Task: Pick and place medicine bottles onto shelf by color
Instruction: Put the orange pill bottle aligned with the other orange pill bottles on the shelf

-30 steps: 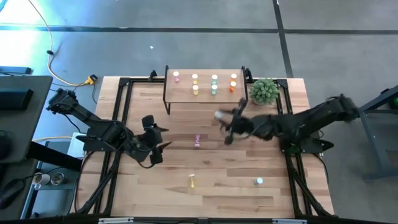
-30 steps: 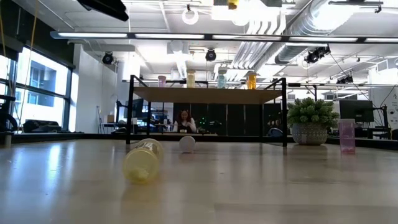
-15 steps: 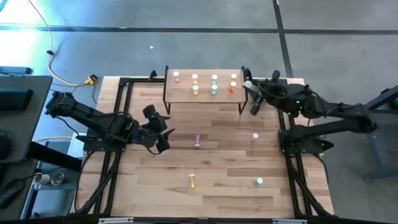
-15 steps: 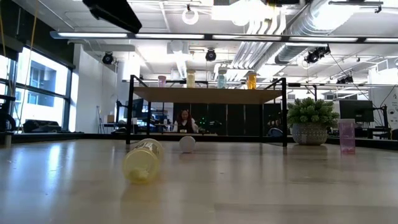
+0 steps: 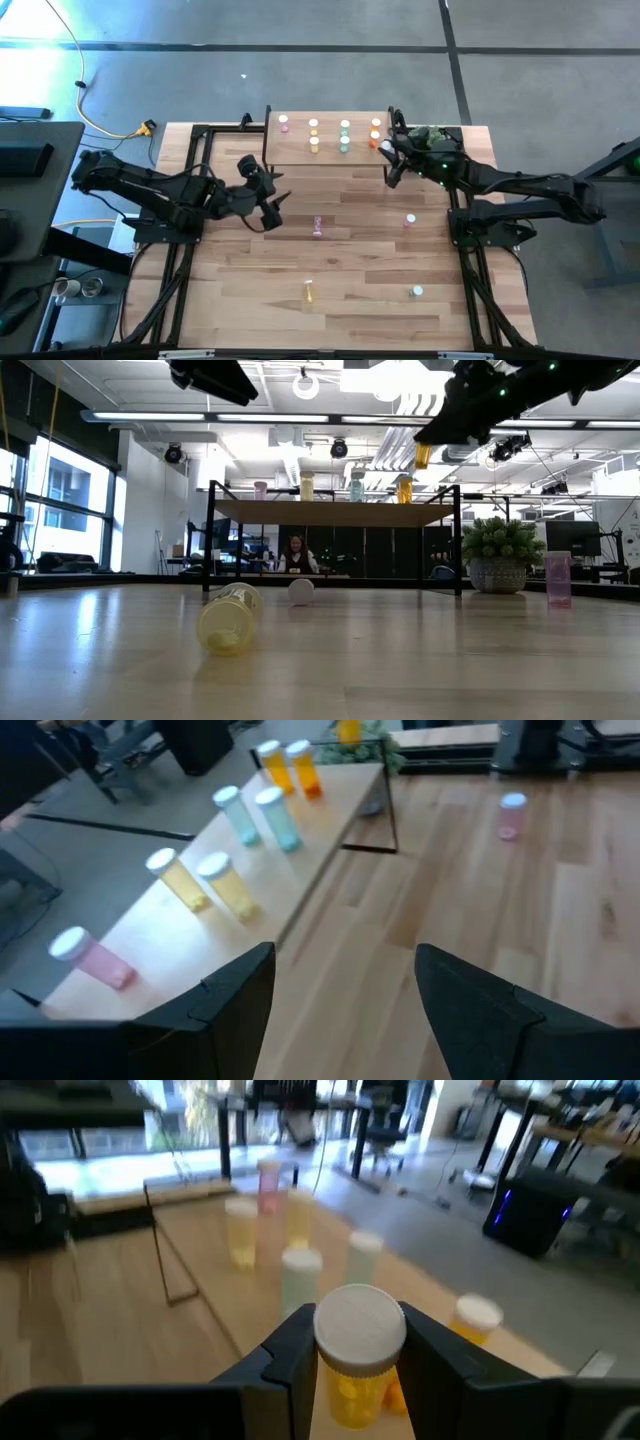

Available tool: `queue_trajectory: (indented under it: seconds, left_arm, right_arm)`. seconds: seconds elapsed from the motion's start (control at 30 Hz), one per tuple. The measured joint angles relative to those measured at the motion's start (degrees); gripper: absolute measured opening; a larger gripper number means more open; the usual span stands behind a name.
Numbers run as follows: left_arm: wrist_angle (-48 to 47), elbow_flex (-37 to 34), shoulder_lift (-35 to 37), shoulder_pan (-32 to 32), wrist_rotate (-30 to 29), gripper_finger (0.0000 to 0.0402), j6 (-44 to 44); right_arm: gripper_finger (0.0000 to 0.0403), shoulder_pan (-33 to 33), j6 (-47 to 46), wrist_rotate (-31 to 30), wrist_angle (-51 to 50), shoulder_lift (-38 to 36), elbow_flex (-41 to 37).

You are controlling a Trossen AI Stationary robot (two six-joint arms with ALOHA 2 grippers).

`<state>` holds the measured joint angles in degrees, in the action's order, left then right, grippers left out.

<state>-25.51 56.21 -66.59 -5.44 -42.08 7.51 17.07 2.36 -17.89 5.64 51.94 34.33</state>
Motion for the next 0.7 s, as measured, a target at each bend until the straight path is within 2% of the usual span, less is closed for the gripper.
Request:
queue_trajectory:
  seconds: [0.2,0.37,0.7]
  left_arm:
    - [0.55,0.0,0.0,3.72,0.58,0.0229,-0.29]
    - [3.83,0.0,0.0,6.94,4.78,0.0229,-2.86]
    - [6.64,0.0,0.0,10.26,9.39,0.0229,-3.23]
  right_arm:
    - [0.0103,0.12,-0.67,0.35,0.23,4.17,0.0]
    - [0.0103,0.23,-0.47,0.35,1.15,7.34,0.0]
    - [0.0103,0.5,-0.97,0.04,1.28,8.59,0.0]
